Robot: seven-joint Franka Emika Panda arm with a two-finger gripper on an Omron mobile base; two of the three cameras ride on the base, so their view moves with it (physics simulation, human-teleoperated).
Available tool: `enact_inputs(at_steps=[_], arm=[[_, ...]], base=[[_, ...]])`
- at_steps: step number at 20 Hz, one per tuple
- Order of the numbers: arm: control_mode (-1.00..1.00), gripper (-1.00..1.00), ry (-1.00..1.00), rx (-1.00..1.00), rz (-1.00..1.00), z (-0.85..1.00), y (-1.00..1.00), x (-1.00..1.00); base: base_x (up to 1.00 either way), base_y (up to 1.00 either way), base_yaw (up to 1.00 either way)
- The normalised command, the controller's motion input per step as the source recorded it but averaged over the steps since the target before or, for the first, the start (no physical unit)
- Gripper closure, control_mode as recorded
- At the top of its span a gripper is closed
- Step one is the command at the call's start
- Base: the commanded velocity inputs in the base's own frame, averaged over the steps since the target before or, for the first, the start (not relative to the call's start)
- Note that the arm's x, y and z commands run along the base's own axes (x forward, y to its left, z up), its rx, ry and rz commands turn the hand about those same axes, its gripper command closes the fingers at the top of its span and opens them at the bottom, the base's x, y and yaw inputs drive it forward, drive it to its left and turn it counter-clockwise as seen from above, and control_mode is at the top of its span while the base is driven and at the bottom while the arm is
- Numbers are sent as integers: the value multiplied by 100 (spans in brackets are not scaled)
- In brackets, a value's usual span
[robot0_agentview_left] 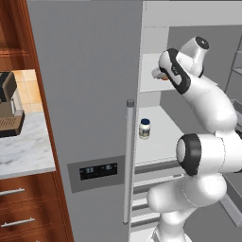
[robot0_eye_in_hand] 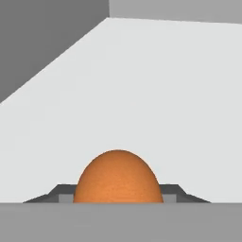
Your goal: Pick the egg and butter from the fridge and place them by the bowl for mixing.
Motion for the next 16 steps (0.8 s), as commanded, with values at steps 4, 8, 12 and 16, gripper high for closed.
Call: enact_inputs(at_steps=[4,8,12,16], arm=[[-100,100,0,5,-13,0,15,-93],[-100,100,0,1,-12,-1,17,-94],[-100,100,0,0,-9,-7,22,-94],[-100,100,0,0,-7,-9,19,-91]], base=[[0,0,0],[0,0,0],[0,0,0],[0,0,0]])
